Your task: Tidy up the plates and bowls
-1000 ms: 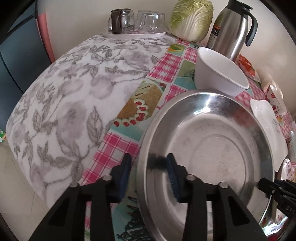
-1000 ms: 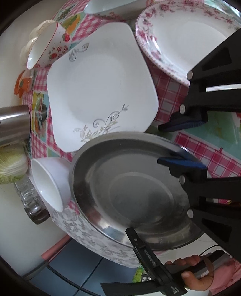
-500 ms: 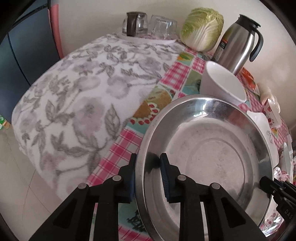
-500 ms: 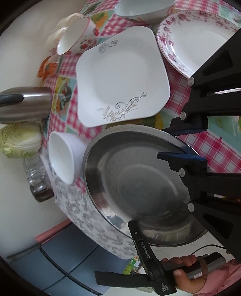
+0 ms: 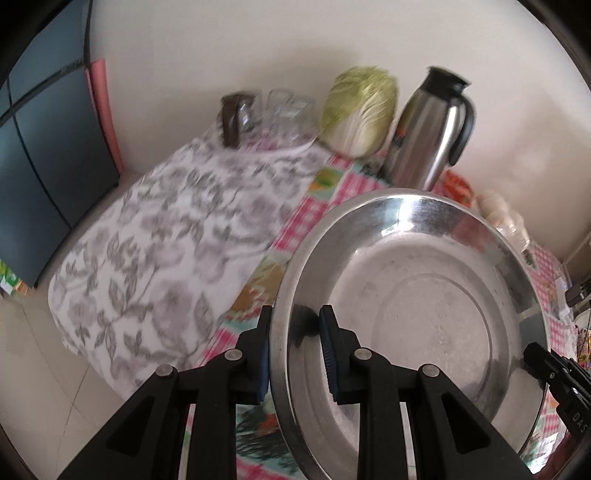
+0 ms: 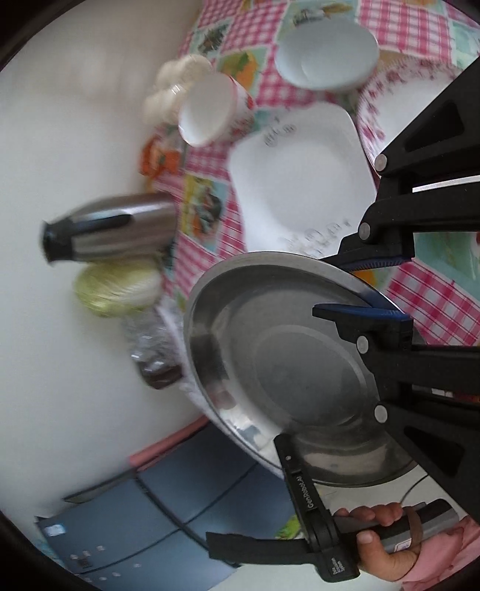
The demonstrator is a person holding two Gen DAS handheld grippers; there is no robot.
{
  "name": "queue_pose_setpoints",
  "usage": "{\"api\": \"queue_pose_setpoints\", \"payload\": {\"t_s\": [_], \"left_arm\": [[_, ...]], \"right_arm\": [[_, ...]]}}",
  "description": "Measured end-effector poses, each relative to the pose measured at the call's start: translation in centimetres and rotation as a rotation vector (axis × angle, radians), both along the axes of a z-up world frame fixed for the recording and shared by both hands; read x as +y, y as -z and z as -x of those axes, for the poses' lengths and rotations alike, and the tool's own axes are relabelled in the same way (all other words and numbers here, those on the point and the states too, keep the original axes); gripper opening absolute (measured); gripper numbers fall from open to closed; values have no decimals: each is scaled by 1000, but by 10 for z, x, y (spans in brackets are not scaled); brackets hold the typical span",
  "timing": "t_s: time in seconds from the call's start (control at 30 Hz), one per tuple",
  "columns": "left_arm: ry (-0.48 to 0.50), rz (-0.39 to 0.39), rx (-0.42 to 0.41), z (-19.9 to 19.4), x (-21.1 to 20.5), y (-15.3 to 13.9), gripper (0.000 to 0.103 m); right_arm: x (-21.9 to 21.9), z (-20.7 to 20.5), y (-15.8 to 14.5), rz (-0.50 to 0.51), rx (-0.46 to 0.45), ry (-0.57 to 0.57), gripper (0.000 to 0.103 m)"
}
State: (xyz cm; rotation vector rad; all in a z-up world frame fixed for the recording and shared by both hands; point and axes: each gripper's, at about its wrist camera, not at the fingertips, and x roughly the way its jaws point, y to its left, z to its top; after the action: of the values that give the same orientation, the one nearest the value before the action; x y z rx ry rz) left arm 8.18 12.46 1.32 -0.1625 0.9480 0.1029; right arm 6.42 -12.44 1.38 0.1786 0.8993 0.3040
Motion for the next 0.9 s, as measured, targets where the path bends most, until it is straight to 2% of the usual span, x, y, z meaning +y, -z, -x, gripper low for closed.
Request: {"api": "queue_pose_setpoints", "payload": {"t_s": [0.2, 0.4, 0.63, 0.73, 0.9], "left_arm": [[55, 22, -85, -17, -49, -38, 25], [103, 53, -113, -34, -98, -53, 25], [158, 80, -84, -52, -142, -44, 25], [166, 95, -65, -56, -149, -35, 25], [168, 119, -21, -68, -157, -19, 25]], "right_arm": [[-48, 0, -29, -45, -90, 108, 18], [-99, 6, -43, -90, -146, 215, 18], [-142, 11, -48, -58, -164, 297, 18], [-151, 11, -47, -33, -164, 312, 18], [-162, 2, -35, -47, -132, 324, 18]]}}
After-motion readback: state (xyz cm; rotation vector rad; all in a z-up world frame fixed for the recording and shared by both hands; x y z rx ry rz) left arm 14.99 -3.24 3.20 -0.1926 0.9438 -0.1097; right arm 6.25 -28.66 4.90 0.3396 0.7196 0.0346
